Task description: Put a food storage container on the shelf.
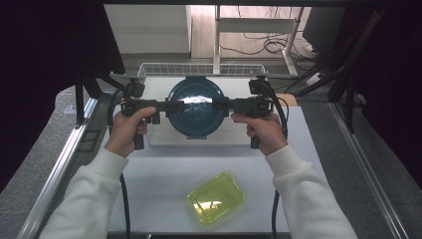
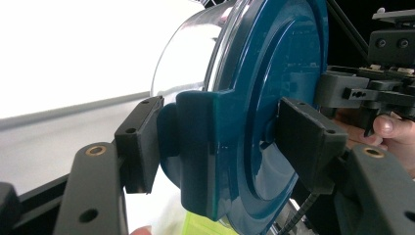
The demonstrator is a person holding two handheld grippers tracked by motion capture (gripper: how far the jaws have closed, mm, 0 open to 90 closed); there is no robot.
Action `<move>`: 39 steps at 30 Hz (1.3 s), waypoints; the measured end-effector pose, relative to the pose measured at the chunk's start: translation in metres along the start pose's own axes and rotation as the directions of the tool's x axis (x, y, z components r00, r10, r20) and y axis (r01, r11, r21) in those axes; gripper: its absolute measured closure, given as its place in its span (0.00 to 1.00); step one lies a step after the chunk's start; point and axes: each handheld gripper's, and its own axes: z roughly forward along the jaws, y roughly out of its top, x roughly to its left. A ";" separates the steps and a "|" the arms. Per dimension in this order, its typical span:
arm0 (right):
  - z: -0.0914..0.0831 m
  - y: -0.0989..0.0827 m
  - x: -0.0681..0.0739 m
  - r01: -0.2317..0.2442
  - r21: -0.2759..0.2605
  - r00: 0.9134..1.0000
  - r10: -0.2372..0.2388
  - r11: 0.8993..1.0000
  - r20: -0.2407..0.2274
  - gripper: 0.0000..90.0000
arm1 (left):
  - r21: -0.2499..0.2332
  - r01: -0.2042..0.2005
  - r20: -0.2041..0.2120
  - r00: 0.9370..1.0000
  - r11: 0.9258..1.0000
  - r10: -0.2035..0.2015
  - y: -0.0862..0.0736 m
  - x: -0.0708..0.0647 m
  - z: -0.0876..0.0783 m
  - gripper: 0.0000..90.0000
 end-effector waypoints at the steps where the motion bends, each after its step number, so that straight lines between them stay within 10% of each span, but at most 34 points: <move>1: 0.001 0.002 -0.001 -0.001 0.000 1.000 0.001 1.000 0.000 0.48 | 0.002 0.000 -0.002 1.000 1.000 0.000 0.003 0.000 0.000 0.41; 26: 0.018 0.055 -0.029 -0.044 -0.024 0.999 0.044 0.999 -0.004 0.49 | 0.027 0.002 0.001 1.000 1.000 -0.002 0.065 0.022 0.021 0.41; 39: 0.042 0.061 -0.062 -0.117 0.003 0.993 0.117 0.993 -0.015 0.49 | 0.048 0.083 -0.005 0.997 0.995 -0.083 0.073 0.053 0.043 0.41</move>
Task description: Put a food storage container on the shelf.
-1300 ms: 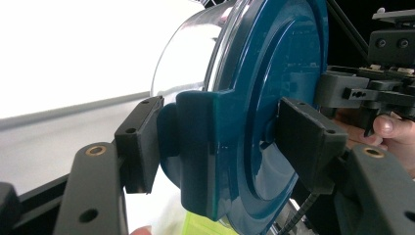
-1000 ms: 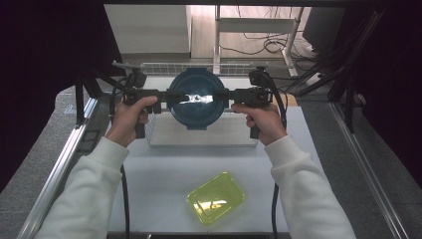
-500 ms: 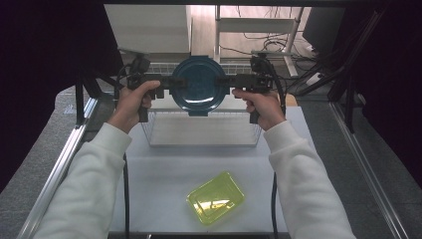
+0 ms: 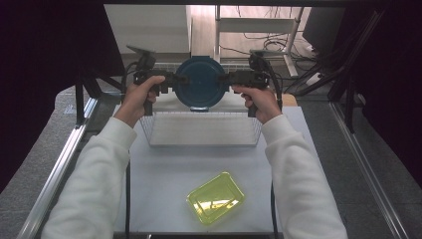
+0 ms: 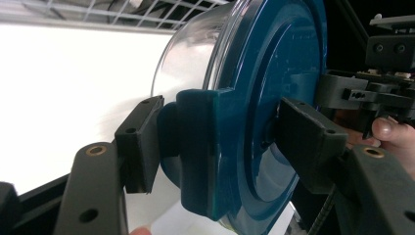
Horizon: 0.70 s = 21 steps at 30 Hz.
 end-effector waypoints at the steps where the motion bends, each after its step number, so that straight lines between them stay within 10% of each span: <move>1: 0.001 0.000 -0.003 -0.012 -0.001 1.000 0.012 1.000 -0.008 0.49 | -0.005 0.008 0.001 1.000 1.000 -0.008 0.001 0.001 0.001 0.41; 21: 0.017 0.018 -0.028 -0.157 0.051 0.987 0.158 0.986 -0.007 0.46 | -0.043 0.168 0.022 0.986 0.985 -0.167 0.013 0.023 0.019 0.42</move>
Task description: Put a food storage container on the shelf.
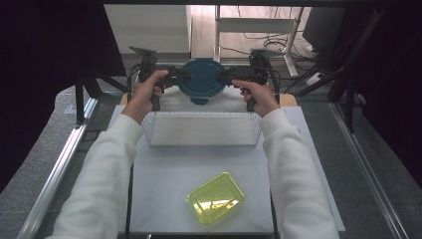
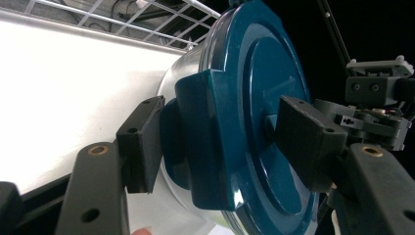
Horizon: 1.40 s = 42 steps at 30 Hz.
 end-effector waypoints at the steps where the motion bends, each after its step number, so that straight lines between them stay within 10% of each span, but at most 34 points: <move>1: 0.000 0.000 -0.001 -0.002 0.000 1.000 0.002 1.000 -0.001 0.46 | 0.001 0.007 0.001 1.000 1.000 -0.007 0.000 0.001 0.001 0.42; 14: 0.003 0.000 -0.017 -0.074 -0.001 0.996 0.074 0.997 -0.039 0.44 | -0.014 0.010 0.021 1.000 1.000 -0.009 0.001 0.005 0.006 0.43; 23: 0.004 -0.007 0.004 0.050 -0.038 0.991 -0.045 0.998 0.124 0.15 | -0.069 -0.077 -0.034 0.997 0.995 0.074 -0.004 -0.007 0.005 0.21; 32: -0.021 -0.024 0.026 0.217 -0.077 0.966 -0.202 0.973 0.164 0.12 | -0.111 -0.234 -0.106 0.969 0.966 0.222 -0.025 -0.026 -0.032 0.16; 36: -0.038 -0.040 0.032 0.296 -0.086 0.948 -0.282 0.951 0.147 0.15 | -0.100 -0.292 -0.094 0.955 0.951 0.283 -0.050 -0.034 -0.048 0.17; 39: -0.050 -0.057 0.034 0.350 -0.081 0.930 -0.336 0.933 0.148 0.17 | -0.069 -0.362 -0.119 0.928 0.930 0.352 -0.075 -0.039 -0.056 0.17; 42: -0.062 -0.078 0.030 0.378 -0.083 0.923 -0.369 0.922 0.110 0.18 | -0.041 -0.372 -0.090 0.926 0.927 0.367 -0.100 -0.038 -0.061 0.17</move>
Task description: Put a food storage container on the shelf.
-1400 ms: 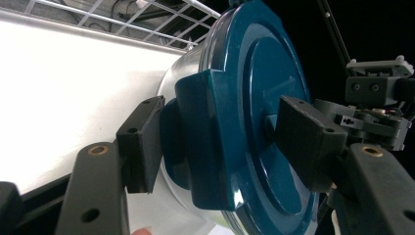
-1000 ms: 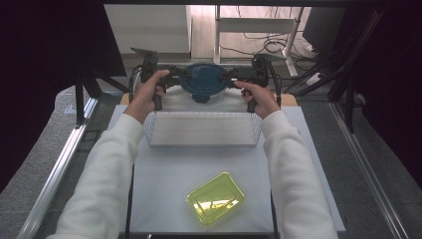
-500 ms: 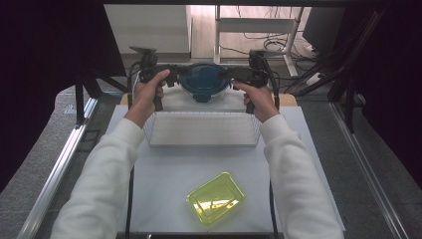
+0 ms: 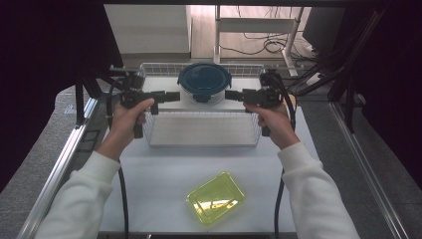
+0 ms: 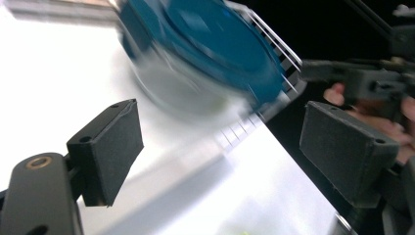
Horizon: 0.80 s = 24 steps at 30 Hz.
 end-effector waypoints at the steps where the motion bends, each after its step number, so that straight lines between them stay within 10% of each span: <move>1: -0.004 -0.007 0.000 0.016 0.003 1.000 -0.016 1.000 0.004 0.18 | 0.008 -0.015 -0.005 1.000 1.000 0.015 -0.009 -0.003 -0.002 0.17; 10: -0.033 -0.083 -0.001 0.125 0.031 0.992 -0.126 0.992 0.028 0.20 | 0.064 -0.111 -0.077 0.990 0.992 0.116 -0.087 -0.014 -0.008 0.18; 17: -0.044 -0.131 -0.011 0.114 0.054 0.991 -0.118 0.992 0.069 0.21 | 0.090 -0.155 -0.177 0.970 0.984 0.169 -0.132 -0.009 0.000 0.20; 24: -0.039 -0.186 -0.001 0.146 0.126 0.984 -0.158 0.981 0.088 0.24 | 0.182 -0.179 -0.193 0.958 0.967 0.214 -0.175 0.001 0.009 0.21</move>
